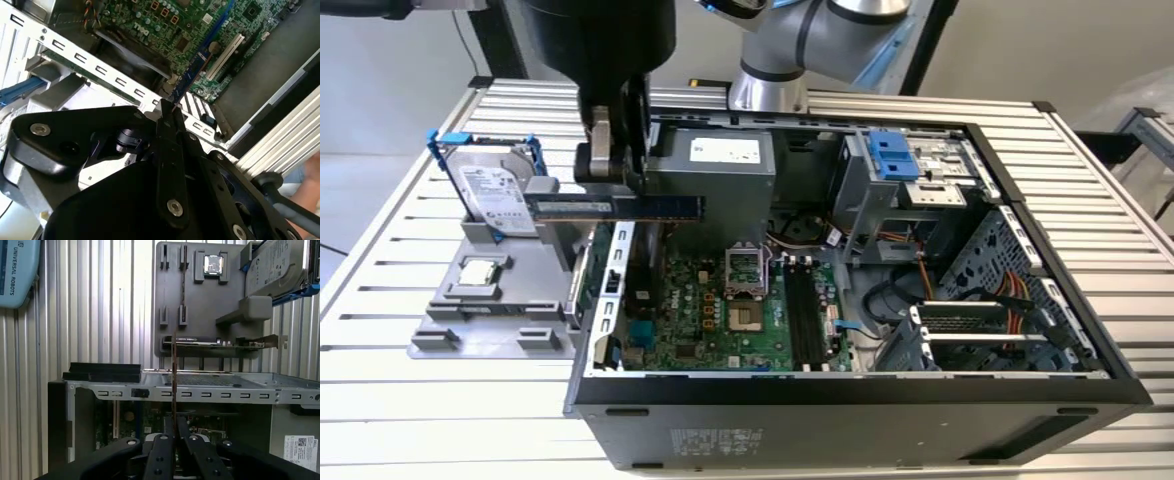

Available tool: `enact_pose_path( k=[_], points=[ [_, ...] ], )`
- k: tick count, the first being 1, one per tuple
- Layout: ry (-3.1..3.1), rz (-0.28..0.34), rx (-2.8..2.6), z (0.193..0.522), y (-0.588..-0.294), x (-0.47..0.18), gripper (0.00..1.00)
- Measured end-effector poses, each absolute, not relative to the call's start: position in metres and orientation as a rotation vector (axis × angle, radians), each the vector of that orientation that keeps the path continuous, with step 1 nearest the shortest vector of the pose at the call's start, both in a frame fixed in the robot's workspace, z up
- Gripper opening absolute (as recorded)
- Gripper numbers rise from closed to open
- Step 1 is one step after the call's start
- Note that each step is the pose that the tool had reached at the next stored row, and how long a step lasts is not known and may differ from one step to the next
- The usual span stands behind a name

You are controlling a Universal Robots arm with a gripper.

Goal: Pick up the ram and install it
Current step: 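Pick up the ram and move it above insertion slot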

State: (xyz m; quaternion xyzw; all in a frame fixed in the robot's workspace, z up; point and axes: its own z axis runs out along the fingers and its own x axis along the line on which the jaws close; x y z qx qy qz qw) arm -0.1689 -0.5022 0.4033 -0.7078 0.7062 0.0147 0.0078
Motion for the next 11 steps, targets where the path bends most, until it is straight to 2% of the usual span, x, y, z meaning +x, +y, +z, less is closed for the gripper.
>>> enact_pose_path(
  k=[11],
  points=[
    [2.208, 0.046, -2.213, 0.403, -0.502, -0.149, 0.00]
  ],
)
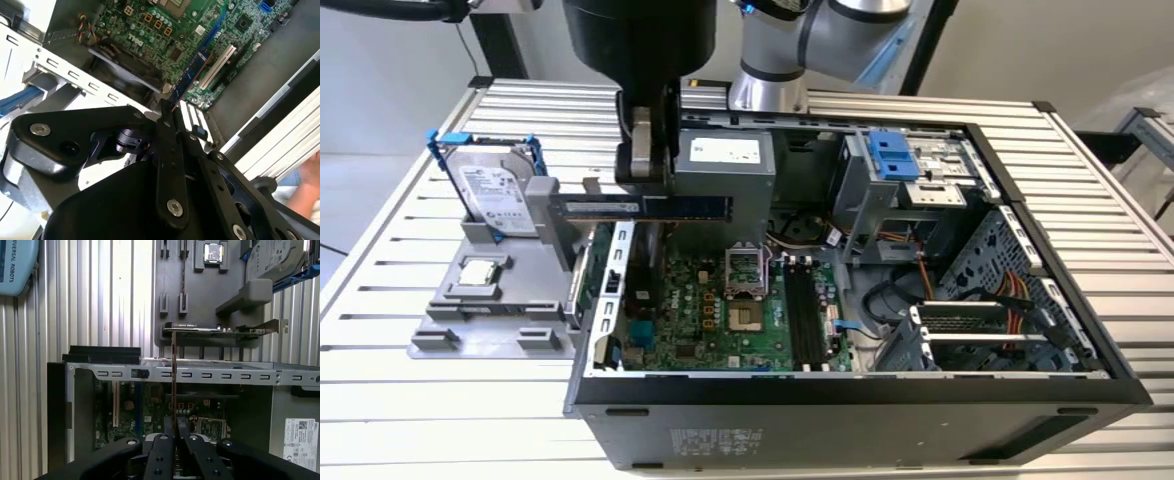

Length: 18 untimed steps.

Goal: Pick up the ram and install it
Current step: 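Pick up the ram and move it above insertion slot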

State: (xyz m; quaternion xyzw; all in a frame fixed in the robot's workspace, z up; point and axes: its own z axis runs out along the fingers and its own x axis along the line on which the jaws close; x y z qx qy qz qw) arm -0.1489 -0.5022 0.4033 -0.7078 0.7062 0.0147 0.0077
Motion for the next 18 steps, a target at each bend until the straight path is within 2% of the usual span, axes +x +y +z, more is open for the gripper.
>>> enact_pose_path(
  k=[18],
  points=[
    [2.208, 0.046, -2.213, 0.403, -0.502, -0.130, 0.00]
  ],
)
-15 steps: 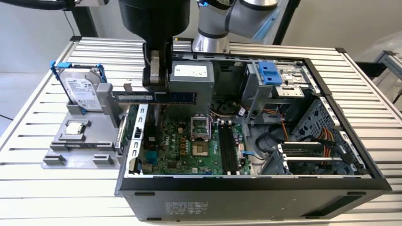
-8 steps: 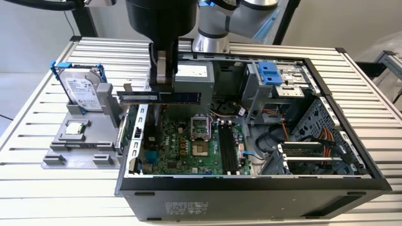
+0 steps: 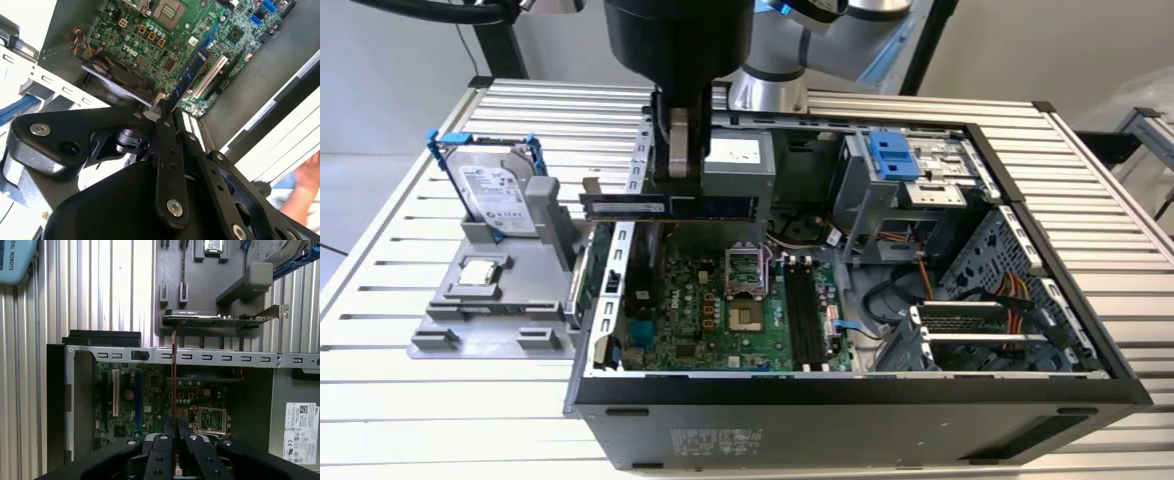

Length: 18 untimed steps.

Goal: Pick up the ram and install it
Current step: 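Pick up the ram and move it above insertion slot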

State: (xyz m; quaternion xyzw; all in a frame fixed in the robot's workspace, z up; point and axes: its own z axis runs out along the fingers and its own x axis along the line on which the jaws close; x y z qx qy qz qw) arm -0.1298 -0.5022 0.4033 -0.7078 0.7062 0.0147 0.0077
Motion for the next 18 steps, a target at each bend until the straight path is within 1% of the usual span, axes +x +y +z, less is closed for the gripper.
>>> enact_pose_path(
  k=[18],
  points=[
    [2.208, 0.046, -2.213, 0.403, -0.502, -0.110, 0.00]
  ],
)
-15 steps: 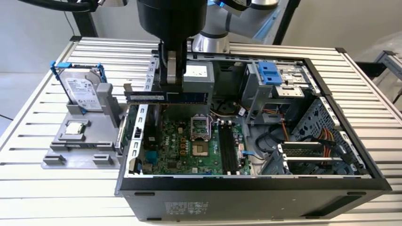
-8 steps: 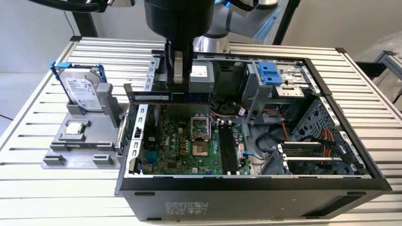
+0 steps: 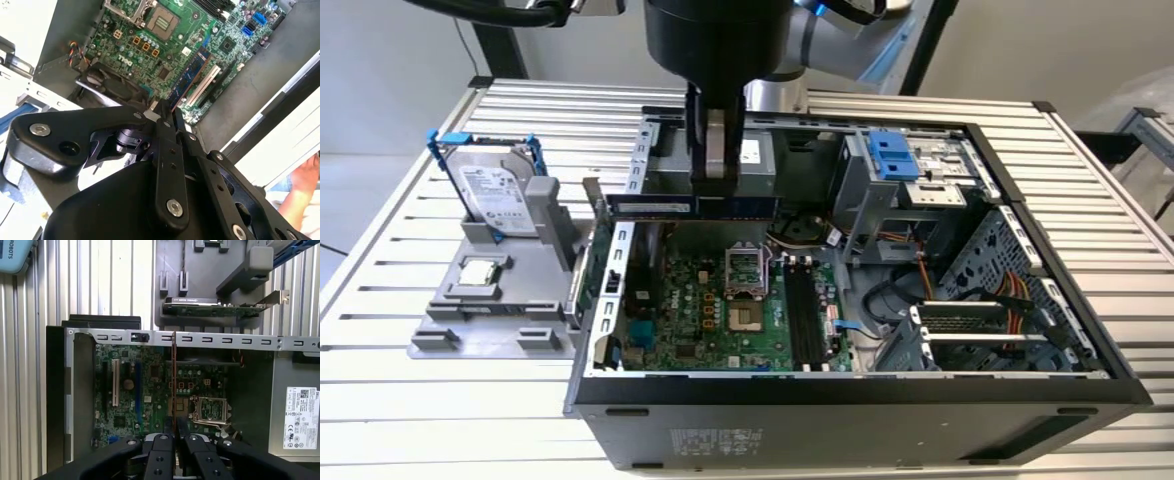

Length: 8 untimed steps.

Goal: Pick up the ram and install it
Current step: 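Pick up the ram and move it above insertion slot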

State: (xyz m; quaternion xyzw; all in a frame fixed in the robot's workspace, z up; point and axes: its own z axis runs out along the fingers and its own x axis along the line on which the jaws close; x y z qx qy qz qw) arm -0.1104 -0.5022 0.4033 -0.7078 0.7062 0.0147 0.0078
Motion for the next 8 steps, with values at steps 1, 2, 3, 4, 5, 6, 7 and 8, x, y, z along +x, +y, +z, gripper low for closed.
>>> enact_pose_path(
  k=[1, 2, 3, 4, 5, 6, 7, 8],
  points=[
    [2.208, 0.046, -2.213, 0.4033, -0.5022, -0.1093, 0.00],
    [2.208, 0.046, -2.213, 0.4033, -0.5022, -0.1082, 0.00],
    [2.208, 0.046, -2.213, 0.4033, -0.5022, -0.1071, 0.00],
    [2.208, 0.046, -2.213, 0.4033, -0.5022, -0.1060, 0.00],
    [2.208, 0.046, -2.213, 0.4033, -0.5022, -0.1048, 0.00],
    [2.208, 0.046, -2.213, 0.4033, -0.5022, -0.1036, 0.00],
    [2.208, 0.046, -2.213, 0.4033, -0.5022, -0.1025, 0.00],
    [2.208, 0.046, -2.213, 0.4033, -0.5022, -0.1014, 0.00]
  ],
)
